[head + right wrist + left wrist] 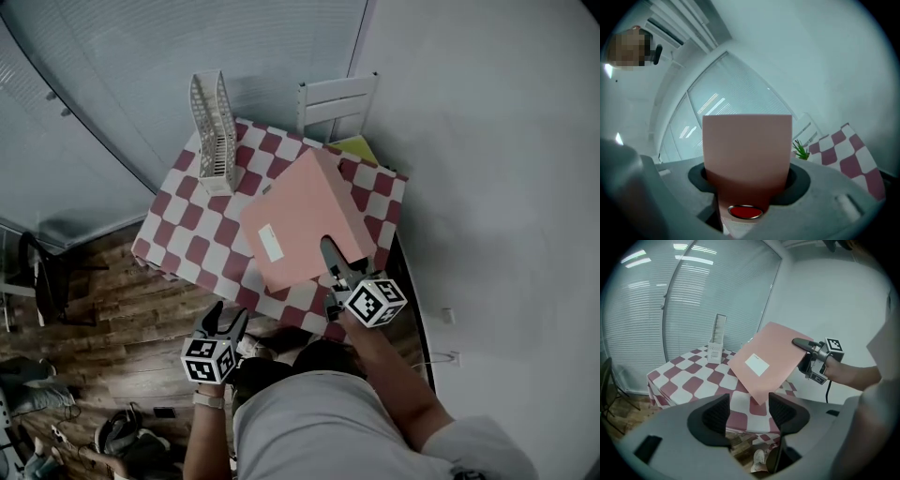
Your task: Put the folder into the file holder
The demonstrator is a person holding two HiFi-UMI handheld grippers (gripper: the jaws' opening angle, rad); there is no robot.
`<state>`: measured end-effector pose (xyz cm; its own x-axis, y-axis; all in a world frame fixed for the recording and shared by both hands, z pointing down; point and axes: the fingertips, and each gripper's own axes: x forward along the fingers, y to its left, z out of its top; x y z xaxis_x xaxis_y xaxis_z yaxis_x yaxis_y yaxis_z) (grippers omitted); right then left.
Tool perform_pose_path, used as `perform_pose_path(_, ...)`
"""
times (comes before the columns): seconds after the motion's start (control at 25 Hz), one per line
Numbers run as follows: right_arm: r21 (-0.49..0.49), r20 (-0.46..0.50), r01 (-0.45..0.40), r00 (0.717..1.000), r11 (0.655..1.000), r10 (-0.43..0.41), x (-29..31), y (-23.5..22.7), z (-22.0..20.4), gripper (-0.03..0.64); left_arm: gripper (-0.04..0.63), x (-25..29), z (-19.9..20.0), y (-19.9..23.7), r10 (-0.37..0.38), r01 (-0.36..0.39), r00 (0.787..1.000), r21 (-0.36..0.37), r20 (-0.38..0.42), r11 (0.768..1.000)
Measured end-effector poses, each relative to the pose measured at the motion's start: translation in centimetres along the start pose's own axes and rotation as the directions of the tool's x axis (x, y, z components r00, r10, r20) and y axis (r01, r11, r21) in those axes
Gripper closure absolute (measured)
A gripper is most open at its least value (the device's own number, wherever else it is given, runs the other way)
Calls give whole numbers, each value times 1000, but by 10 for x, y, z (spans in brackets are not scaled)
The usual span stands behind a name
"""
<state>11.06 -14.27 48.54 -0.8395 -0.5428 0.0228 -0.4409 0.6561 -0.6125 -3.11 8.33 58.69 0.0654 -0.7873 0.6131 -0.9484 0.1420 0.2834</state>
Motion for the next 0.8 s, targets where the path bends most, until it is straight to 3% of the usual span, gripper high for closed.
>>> perform_pose_path(0.48,-268,-59,-8,998,963,-8,87,106,-11,353,354,-49,39,101,24,-21,994,-32,108,999)
perform_pose_path(0.8,-437,-70,51,993,898,-91,128,161,-3,354,354,-61,59,151,-7,6,991,12,130,1000)
